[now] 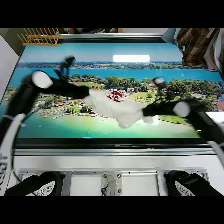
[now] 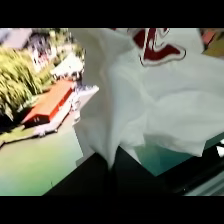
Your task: Fold the clothes and pants, and hang the long-sleeved shirts on hangers.
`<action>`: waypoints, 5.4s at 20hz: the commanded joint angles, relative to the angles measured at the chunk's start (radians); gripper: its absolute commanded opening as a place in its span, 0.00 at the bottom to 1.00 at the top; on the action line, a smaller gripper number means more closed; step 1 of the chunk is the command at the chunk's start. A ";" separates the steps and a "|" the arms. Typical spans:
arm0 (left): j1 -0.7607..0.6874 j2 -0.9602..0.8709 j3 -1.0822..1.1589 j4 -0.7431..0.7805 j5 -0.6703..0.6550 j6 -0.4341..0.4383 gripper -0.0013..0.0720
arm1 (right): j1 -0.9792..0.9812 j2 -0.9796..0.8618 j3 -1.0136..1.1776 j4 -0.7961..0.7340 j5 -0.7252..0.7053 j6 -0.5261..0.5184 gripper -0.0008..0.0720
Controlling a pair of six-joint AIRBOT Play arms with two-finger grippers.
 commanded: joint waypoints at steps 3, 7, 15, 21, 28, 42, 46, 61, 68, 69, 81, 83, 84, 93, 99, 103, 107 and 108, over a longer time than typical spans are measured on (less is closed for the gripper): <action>0.053 0.321 0.335 0.032 -0.055 -0.005 0.03 | -0.131 0.275 0.476 -0.144 0.175 0.028 0.02; 0.053 0.463 0.485 0.032 0.009 -0.005 0.03 | -0.130 0.385 0.635 -0.139 0.175 0.091 0.02; 0.053 0.484 0.695 -0.017 0.116 -0.031 0.03 | -0.130 0.438 0.685 0.023 0.089 0.179 0.02; 0.052 0.322 0.588 -0.021 0.066 -0.031 0.03 | -0.129 0.274 0.684 0.090 0.179 0.180 0.02; 0.030 -0.078 0.358 -0.012 0.249 0.027 0.03 | -0.128 -0.215 0.668 0.061 0.121 0.087 0.02; 0.315 -0.167 0.268 -0.010 0.001 0.039 0.95 | -0.232 -0.211 0.639 0.069 -0.143 -0.006 0.61; 0.397 0.013 -0.146 -0.010 -0.052 -0.015 0.95 | -0.221 0.034 0.458 0.071 0.011 -0.005 0.61; 0.336 -0.023 -0.750 -0.182 0.243 -0.023 0.95 | -0.214 0.330 0.142 0.240 0.048 -0.005 0.61; 0.195 -0.085 -0.689 -0.224 0.301 -0.023 0.34 | -0.220 0.330 0.142 0.237 0.050 -0.002 0.61; 0.195 -0.073 -0.667 -0.220 0.302 -0.021 0.10 | -0.231 0.330 0.142 0.216 0.056 -0.001 0.61; 0.247 0.222 -0.740 -0.092 0.284 -0.001 0.03 | -0.907 0.190 -0.536 0.210 0.055 0.186 0.75; 0.247 0.236 -0.743 -0.091 0.283 -0.002 0.03 | -0.900 0.115 -0.580 0.340 -0.057 0.140 0.85; 0.247 0.242 -0.743 -0.091 0.284 -0.001 0.03 | -0.886 0.074 -0.582 0.398 -0.092 0.099 0.84; 0.247 0.243 -0.743 -0.093 0.283 -0.002 0.03 | -0.583 -0.105 -0.579 0.554 -0.367 0.035 0.84; 0.247 0.244 -0.742 -0.092 0.283 -0.002 0.03 | -0.513 -0.106 -0.569 0.553 -0.386 -0.036 0.05; 0.254 0.279 -0.623 -0.063 0.243 -0.002 0.03 | -0.515 -0.052 -0.397 0.438 -0.237 -0.111 0.02; 0.291 0.435 -0.272 -0.058 0.175 -0.008 0.03 | -0.515 0.081 0.008 0.304 -0.036 -0.111 0.02; 0.291 0.480 -0.173 -0.056 0.156 -0.014 0.03 | -0.515 0.120 0.113 0.305 -0.009 -0.111 0.02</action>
